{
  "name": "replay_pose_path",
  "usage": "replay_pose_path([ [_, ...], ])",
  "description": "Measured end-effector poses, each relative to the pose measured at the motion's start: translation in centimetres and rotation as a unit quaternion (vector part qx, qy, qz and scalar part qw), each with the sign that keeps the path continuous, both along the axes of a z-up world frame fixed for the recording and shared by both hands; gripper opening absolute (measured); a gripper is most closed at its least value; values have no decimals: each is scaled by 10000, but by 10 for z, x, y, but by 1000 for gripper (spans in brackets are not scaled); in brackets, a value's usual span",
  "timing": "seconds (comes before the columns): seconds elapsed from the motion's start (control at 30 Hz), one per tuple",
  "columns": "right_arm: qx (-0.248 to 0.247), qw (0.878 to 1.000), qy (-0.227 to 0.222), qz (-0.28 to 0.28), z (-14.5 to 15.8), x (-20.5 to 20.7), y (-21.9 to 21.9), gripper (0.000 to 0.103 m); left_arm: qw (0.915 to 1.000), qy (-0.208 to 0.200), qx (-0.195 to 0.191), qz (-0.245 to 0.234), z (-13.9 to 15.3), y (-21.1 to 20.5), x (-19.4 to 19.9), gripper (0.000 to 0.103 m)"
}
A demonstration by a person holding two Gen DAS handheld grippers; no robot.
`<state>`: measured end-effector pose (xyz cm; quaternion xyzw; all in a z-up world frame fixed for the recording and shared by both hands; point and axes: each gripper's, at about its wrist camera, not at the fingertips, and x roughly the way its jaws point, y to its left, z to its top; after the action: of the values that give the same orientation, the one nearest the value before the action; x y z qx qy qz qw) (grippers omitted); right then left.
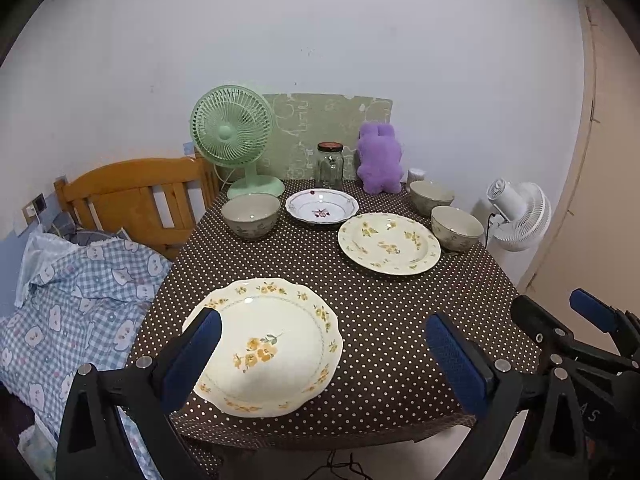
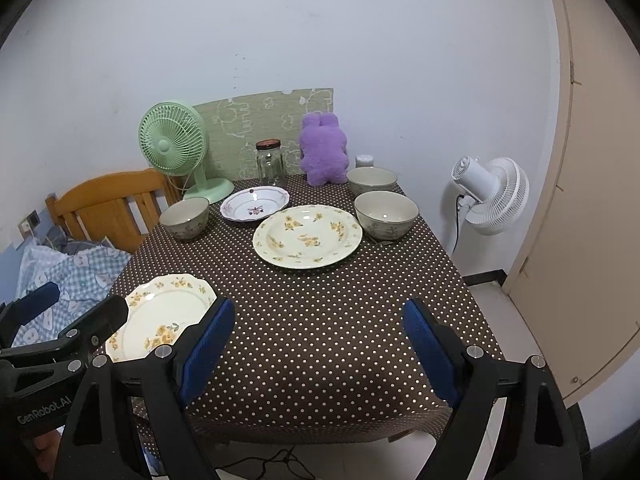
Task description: Organize plates and bowls
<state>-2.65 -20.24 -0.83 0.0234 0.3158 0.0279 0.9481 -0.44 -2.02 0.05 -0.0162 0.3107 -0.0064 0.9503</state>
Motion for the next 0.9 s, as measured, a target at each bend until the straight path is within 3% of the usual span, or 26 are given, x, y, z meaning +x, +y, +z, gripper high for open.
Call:
replay_pose_path([
  [0.9, -32, 10000, 36, 18, 0, 1, 4, 88, 10000, 16, -9, 60, -2, 1, 1, 102],
])
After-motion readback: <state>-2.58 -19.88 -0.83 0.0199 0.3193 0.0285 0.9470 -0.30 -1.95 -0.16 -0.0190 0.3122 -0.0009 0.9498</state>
